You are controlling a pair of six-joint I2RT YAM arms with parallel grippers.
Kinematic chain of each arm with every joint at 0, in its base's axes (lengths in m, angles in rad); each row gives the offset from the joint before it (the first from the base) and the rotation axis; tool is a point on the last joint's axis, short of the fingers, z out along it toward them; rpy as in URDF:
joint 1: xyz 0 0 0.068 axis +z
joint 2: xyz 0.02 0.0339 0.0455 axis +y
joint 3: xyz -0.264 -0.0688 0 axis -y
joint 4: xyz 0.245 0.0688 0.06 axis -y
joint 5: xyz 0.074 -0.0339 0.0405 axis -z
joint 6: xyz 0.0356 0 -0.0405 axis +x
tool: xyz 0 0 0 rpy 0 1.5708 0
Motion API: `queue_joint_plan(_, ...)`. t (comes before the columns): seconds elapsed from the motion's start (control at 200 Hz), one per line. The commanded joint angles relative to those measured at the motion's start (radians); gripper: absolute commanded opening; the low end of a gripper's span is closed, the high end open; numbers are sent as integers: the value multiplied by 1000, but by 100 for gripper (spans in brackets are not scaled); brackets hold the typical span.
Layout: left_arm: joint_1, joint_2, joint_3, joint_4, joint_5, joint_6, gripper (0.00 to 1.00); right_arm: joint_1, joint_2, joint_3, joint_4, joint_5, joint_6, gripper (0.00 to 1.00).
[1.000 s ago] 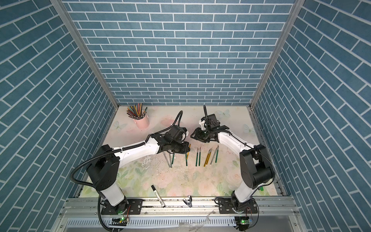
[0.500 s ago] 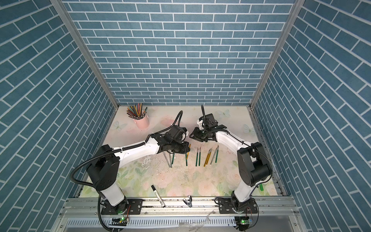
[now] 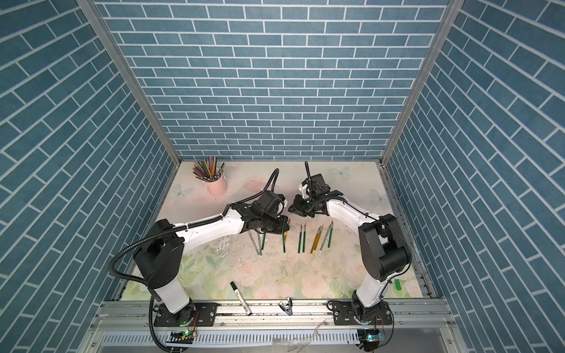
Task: Remove protective caps from carving knives
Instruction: Remove the protective sleeve from the carving knife.
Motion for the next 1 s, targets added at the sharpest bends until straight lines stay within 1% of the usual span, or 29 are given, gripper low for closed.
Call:
queue_joint_plan(0.0,1,17,21,-11,-16,17,1,6,21,23,8,-12,13,5)
queue_joint_plan(0.125,1,13,19,-33,-29,27,1,4,34,43,6,-10,9,4)
queue_joint_plan(0.15,1,12,17,-37,-30,29,1,3,38,48,6,-10,7,0)
queue_joint_plan(0.445,-1,8,-2,-85,-47,44,1,-22,77,113,2,-10,1,0)
queue_joint_plan(0.73,-1,-20,-37,-101,-71,43,1,-75,149,211,-24,-8,-31,0)
queue_joint_plan(0.995,2,-59,-81,-111,-118,21,1,-112,243,311,-114,50,-109,0)
